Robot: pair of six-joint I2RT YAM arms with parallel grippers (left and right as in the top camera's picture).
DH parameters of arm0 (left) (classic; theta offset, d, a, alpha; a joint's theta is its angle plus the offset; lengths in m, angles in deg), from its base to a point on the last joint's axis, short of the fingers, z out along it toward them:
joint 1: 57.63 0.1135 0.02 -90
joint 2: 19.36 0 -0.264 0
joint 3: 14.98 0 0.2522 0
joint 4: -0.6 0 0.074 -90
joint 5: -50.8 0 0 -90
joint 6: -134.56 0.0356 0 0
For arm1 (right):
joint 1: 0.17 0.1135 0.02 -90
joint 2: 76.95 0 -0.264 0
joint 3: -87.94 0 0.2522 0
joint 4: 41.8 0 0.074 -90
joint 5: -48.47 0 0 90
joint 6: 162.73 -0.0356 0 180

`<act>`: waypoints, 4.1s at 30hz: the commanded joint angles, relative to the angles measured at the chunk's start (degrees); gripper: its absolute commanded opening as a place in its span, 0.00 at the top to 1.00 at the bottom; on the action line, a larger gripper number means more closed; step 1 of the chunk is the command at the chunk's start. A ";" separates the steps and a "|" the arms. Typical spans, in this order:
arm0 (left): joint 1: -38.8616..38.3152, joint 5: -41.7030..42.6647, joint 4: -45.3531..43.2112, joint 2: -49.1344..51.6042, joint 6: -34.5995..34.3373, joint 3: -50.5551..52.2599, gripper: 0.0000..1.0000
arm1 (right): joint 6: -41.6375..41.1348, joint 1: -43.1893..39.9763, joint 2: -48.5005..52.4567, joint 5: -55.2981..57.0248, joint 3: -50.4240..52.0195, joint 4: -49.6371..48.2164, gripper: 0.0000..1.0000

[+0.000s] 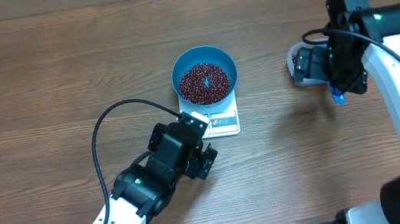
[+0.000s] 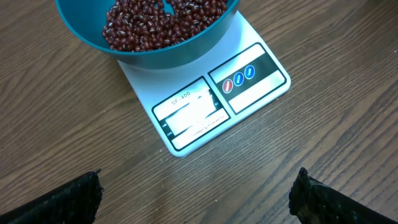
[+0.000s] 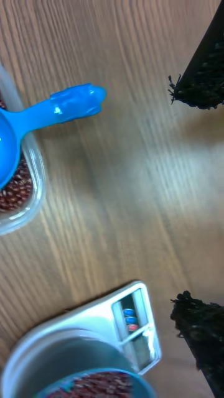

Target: Scoop item into bowl and weigh 150g on scale

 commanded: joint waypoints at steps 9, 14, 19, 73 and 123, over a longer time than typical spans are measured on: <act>0.31 -0.76 -0.17 -0.39 1.14 0.68 0.00 | 6.05 -0.20 -13.86 5.44 -1.99 1.62 0.00; 0.31 -0.79 -0.17 -0.39 1.14 0.68 0.00 | 6.03 -0.20 -13.29 5.75 -1.97 1.62 0.00; 0.31 -0.79 -0.17 -0.39 1.11 0.68 0.00 | 6.01 -0.20 -13.14 5.73 -1.97 0.50 0.00; 8.81 3.85 -24.13 -43.82 1.14 31.41 0.01 | 6.01 -0.20 -13.14 5.73 -1.97 0.50 0.00; 49.53 23.71 -22.53 -64.72 -7.04 40.89 0.01 | 6.01 -0.20 -13.14 5.73 -1.97 0.50 0.00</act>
